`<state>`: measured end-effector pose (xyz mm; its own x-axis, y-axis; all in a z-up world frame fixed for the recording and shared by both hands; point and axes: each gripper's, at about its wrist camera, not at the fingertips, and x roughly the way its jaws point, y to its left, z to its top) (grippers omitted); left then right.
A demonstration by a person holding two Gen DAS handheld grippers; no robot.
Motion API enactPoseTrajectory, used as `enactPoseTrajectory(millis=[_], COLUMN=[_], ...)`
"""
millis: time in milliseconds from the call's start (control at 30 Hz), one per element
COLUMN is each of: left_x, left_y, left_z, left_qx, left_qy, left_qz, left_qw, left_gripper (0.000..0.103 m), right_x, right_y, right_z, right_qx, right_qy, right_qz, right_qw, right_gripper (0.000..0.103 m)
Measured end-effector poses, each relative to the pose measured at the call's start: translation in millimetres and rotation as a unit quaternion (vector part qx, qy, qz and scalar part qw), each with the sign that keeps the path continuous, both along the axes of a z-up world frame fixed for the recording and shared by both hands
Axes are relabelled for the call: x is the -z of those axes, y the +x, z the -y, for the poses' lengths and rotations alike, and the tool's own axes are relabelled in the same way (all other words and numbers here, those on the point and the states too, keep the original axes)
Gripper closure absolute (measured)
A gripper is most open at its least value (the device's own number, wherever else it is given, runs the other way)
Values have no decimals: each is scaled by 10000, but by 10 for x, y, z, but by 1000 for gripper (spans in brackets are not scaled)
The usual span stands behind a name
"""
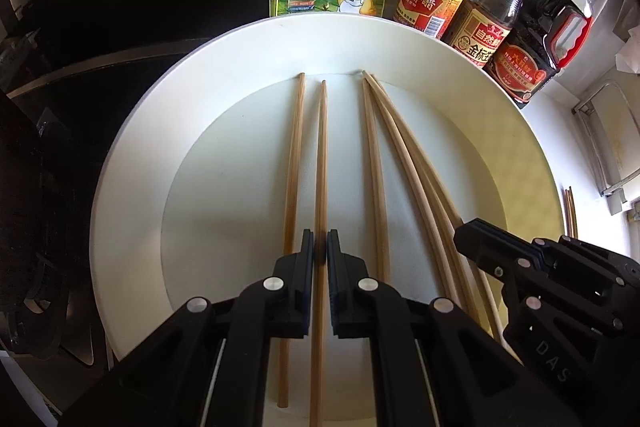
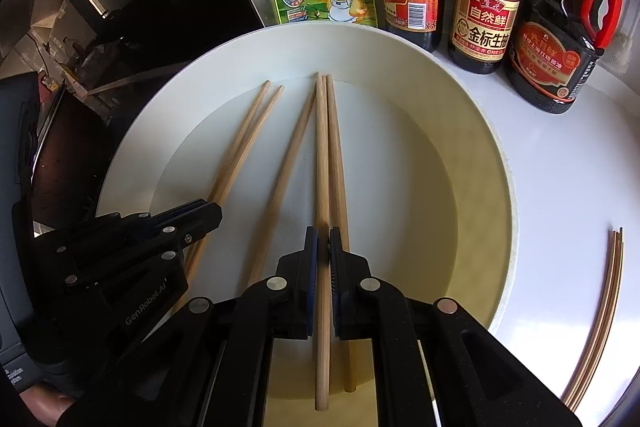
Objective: Organize utensils
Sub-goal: 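Lift the chopstick with the right tool and carry it over the basin, then open the right tool to drop the chopstick into the basin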
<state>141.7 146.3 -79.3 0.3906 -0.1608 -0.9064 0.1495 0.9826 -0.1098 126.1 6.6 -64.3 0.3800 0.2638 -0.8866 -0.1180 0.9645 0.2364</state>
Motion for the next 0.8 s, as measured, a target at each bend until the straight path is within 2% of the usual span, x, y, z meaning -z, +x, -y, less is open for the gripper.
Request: enactPoseTrajectory(millis=[67,167,400,533,633,800], left_x=[-34,-71,-179,-247,-296,-360], left_y=[-27,-29,-73,-131,-202,-336], left_z=[-1,3,11,6,-2,30], left_qx=[-1,-23,-84,-125,-196,-161], left_qy=[-14,1,-32,-50,-67,-64], left_qz=[88,169,287,363,434,489], left_qw=[10000,9999,9995,9992,9988,9987], left_gripper=[79,69,60,60,53,53], right_x=[-38,-70,-140,-195,-251,-380], right_y=[-22,-58,-143,-216,-279,-439], right_z=[23,61,126,151,156,252], right_qx=[51,102,132,132,131,293], right_qy=[-19,-34,-57,-65,-75,-48], right_qz=[125,214,272,325,405,591], right_qw=[9999,9997,9995,9994,9991,9978], right_gripper=[94,94,93,87,87,86])
